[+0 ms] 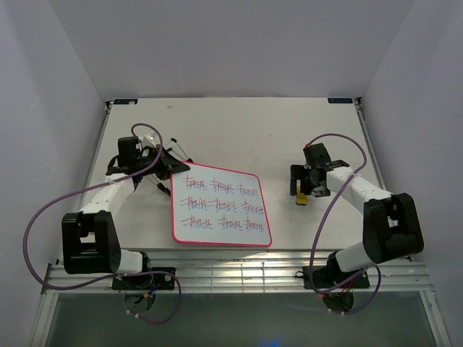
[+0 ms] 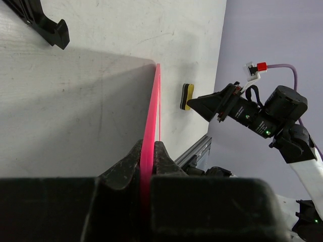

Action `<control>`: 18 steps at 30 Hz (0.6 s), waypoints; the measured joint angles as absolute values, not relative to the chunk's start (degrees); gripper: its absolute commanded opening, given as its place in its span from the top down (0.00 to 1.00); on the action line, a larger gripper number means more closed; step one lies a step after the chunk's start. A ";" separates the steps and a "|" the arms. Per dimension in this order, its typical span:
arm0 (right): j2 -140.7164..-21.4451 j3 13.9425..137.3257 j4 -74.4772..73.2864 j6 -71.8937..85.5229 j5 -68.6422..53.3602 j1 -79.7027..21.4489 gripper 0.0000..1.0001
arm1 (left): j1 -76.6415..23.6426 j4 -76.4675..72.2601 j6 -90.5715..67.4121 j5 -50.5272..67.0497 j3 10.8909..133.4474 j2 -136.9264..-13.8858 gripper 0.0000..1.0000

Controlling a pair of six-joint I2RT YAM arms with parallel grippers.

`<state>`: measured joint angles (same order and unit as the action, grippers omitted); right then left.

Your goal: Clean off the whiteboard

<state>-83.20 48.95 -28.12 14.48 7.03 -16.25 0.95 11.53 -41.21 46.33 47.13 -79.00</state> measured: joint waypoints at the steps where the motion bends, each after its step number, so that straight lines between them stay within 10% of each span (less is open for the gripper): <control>1: -83.64 48.95 -28.08 14.48 7.29 -16.25 0.13 | 0.95 11.53 -41.10 46.44 47.13 -79.05 1.00; 18: -86.41 47.00 -23.62 14.26 7.38 -16.25 0.39 | 0.97 9.69 -40.10 48.93 44.73 -79.33 1.00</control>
<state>-86.41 47.00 -23.62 14.26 7.38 -16.25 0.97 9.69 -40.10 48.93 44.73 -79.33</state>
